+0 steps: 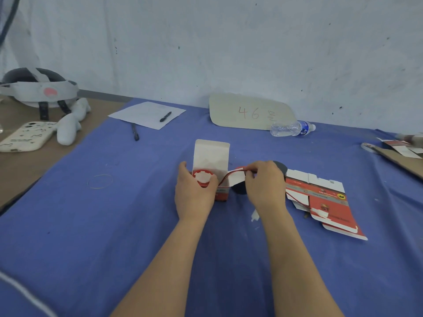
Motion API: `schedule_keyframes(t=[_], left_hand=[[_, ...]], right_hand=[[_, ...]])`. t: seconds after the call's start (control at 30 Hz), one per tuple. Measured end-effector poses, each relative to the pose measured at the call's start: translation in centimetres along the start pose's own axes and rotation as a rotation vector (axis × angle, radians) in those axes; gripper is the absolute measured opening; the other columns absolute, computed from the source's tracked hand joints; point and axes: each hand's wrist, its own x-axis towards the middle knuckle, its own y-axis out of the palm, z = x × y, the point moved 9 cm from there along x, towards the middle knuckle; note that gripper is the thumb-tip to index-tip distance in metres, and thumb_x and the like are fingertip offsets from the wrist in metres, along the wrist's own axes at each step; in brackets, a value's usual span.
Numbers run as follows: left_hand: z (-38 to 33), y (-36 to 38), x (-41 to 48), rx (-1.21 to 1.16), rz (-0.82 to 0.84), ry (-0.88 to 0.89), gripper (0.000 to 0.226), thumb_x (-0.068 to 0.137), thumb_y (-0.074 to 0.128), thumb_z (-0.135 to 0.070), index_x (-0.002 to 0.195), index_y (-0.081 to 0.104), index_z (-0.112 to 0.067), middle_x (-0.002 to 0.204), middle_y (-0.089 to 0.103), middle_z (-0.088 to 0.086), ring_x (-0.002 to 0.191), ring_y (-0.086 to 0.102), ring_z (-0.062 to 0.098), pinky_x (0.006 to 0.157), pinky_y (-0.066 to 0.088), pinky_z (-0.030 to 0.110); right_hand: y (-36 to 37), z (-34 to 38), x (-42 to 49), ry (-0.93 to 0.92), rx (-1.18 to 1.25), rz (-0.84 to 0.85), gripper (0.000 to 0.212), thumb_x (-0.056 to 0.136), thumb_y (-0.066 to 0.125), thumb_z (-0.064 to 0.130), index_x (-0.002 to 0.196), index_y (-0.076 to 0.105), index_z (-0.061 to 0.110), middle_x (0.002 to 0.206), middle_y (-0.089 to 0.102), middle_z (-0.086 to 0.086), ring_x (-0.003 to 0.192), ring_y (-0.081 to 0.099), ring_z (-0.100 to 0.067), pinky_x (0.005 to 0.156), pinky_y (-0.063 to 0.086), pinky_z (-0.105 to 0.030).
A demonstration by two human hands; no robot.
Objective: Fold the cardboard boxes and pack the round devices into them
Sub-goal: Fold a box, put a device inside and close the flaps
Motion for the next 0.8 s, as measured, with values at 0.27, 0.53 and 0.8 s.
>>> schedule_keyframes(t=[0.27, 0.53, 0.8], left_hand=[[-0.2, 0.4, -0.4, -0.080, 0.031, -0.003, 0.075, 0.087, 0.060, -0.035, 0.148, 0.021, -0.017, 0.126, 0.057, 0.001, 0.114, 0.057, 0.026, 0.091, 0.049, 0.042], [-0.1, 0.4, -0.3, -0.062, 0.012, 0.015, 0.073, 0.089, 0.062, -0.034, 0.148, 0.022, -0.016, 0.124, 0.055, -0.005, 0.113, 0.055, 0.021, 0.079, 0.041, 0.029], [-0.3, 0.2, -0.3, -0.038, -0.013, 0.048, 0.071, 0.090, 0.059, -0.024, 0.149, 0.021, -0.014, 0.137, 0.049, 0.004, 0.123, 0.049, 0.026, 0.097, 0.046, 0.045]], right_hand=[[2.3, 6.1, -2.6, -0.274, 0.321, -0.022, 0.019, 0.089, 0.053, 0.002, 0.102, 0.067, 0.004, 0.114, 0.055, -0.001, 0.085, 0.048, -0.005, 0.073, 0.031, 0.003], [3.3, 4.7, -2.1, -0.200, 0.252, -0.007, 0.019, 0.093, 0.058, 0.026, 0.102, 0.069, 0.014, 0.100, 0.067, -0.001, 0.104, 0.050, -0.013, 0.088, 0.040, -0.022], [3.2, 2.8, -1.4, -0.171, 0.150, 0.107, 0.029, 0.100, 0.045, 0.026, 0.118, 0.066, 0.017, 0.151, 0.035, -0.006, 0.134, 0.036, -0.022, 0.109, 0.030, -0.035]])
